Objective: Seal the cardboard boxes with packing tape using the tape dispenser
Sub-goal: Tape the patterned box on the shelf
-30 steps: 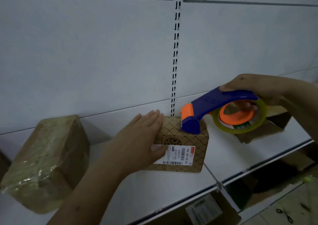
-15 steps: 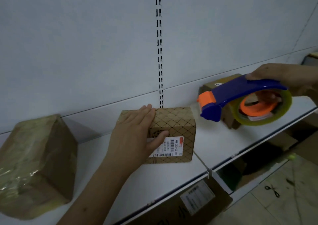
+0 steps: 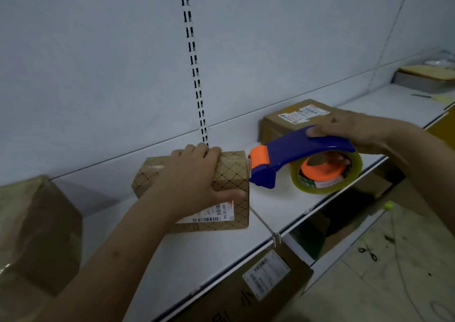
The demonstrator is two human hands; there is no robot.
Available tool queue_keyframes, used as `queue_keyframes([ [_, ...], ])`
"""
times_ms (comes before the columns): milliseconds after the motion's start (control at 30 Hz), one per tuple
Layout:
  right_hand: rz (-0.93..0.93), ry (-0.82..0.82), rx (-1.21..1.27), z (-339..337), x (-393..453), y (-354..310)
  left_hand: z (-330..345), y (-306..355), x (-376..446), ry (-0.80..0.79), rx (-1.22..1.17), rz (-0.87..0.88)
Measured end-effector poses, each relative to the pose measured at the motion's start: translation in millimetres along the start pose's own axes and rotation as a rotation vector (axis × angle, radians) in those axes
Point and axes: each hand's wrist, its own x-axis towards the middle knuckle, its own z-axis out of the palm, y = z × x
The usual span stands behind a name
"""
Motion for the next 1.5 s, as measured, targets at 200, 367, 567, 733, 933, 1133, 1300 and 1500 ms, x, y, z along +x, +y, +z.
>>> queue_keyframes([
  [200, 0.023, -0.135, -0.118, -3, 2, -12, 3, -21, 11, 0.045, -0.257, 0.073],
  [367, 0.112, -0.268, -0.255, -3, -1, -24, 1, -25, 23, 0.007, -0.339, 0.062],
  [567, 0.145, -0.253, -0.37, 21, -1, -14, -2, -7, 35, -0.061, -0.302, -0.003],
  [733, 0.256, -0.329, -0.115, 25, 4, 1, 3, -1, 46, -0.044, -0.184, -0.004],
  [933, 0.383, -0.516, -0.017, 31, -8, -4, 1, 8, 56, -0.047, -0.22, 0.023],
  [1133, 0.392, -0.401, -0.211, 21, -19, -23, 4, 4, 59, -0.021, -0.254, 0.062],
  [1300, 0.384, -0.348, -0.5, 18, -35, -36, 6, 3, 56, 0.022, -0.283, 0.048],
  [1500, 0.384, -0.314, -0.626, 46, -21, -43, 5, 5, 52, 0.037, -0.267, 0.036],
])
